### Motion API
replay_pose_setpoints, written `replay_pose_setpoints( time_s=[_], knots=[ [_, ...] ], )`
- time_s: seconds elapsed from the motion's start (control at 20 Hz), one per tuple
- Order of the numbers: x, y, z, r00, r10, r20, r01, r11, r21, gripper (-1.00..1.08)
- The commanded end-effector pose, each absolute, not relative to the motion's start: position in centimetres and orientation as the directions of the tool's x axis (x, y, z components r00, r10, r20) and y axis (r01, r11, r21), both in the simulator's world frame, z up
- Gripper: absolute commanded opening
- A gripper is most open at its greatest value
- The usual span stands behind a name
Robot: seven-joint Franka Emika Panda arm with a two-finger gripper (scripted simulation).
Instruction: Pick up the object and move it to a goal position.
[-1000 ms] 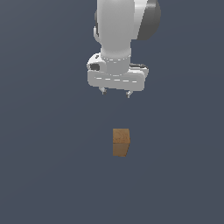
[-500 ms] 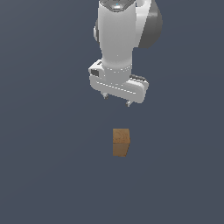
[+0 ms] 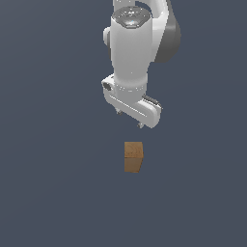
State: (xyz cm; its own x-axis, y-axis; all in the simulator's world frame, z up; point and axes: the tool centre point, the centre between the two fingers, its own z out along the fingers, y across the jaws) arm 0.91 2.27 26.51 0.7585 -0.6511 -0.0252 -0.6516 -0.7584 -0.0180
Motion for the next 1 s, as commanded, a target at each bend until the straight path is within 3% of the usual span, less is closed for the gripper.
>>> replay_pose_setpoints(
  time_s=[0.0,0.95],
  knots=[
    [1.5,2.4,26.1,0.715,-0.699,-0.025,-0.700,-0.714,-0.016,1.00],
    [5.5,3.2,22.4,0.311,-0.950,-0.016,-0.950,-0.311,-0.001,1.00]
  ],
)
